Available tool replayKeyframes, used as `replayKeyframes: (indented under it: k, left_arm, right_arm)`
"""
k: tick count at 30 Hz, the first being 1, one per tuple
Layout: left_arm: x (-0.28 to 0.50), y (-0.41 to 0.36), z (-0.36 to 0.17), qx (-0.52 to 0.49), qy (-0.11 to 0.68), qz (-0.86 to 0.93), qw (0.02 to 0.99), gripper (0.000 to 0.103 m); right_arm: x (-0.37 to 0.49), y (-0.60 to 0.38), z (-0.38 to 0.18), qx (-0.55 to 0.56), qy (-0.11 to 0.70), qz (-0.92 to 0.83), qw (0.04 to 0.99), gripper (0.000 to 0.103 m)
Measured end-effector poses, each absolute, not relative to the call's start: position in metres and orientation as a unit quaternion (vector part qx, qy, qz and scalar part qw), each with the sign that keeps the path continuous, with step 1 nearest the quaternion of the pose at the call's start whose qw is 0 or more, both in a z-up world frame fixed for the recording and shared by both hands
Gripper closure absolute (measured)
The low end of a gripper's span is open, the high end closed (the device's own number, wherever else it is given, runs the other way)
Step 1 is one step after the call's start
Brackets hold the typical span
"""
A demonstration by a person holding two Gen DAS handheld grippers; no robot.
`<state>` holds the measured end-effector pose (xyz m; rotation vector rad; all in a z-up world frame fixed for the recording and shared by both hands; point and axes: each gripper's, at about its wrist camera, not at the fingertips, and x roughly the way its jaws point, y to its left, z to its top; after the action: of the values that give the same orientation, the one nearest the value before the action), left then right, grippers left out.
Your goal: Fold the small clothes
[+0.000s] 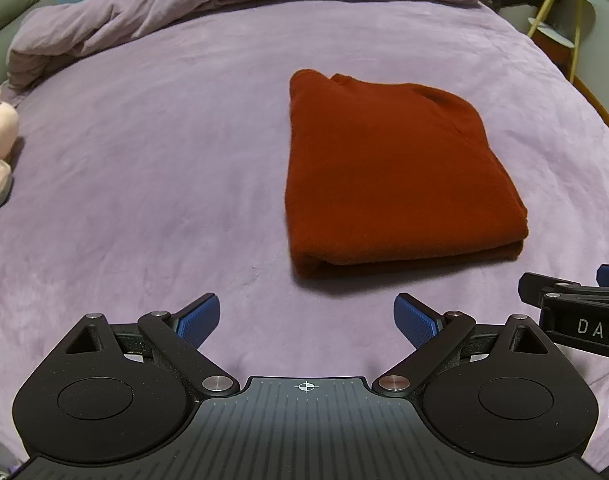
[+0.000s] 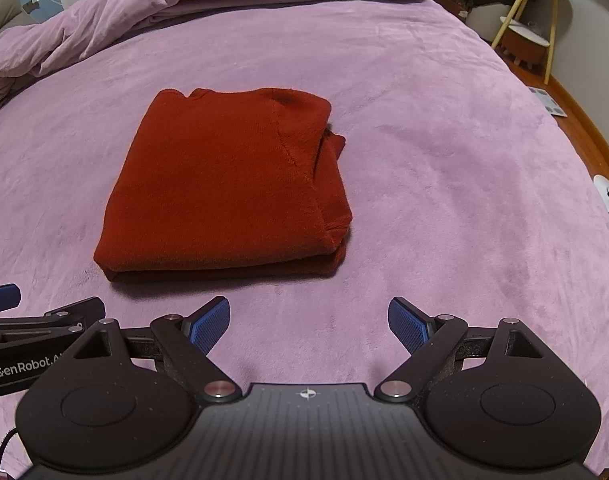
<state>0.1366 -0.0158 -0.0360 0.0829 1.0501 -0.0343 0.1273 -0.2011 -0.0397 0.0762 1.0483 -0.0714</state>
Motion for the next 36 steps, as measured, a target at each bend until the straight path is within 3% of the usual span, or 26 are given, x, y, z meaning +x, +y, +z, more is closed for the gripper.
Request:
replayKeyframes:
  k: [36]
  left_arm:
    - [0.1392,-0.0186,-0.0371,0.040,0.502,-0.018,0.864,0.006]
  right_arm:
    - [0.1263,-0.2013,-0.0378,0.039,0.496,-0.028,0.867,0.016]
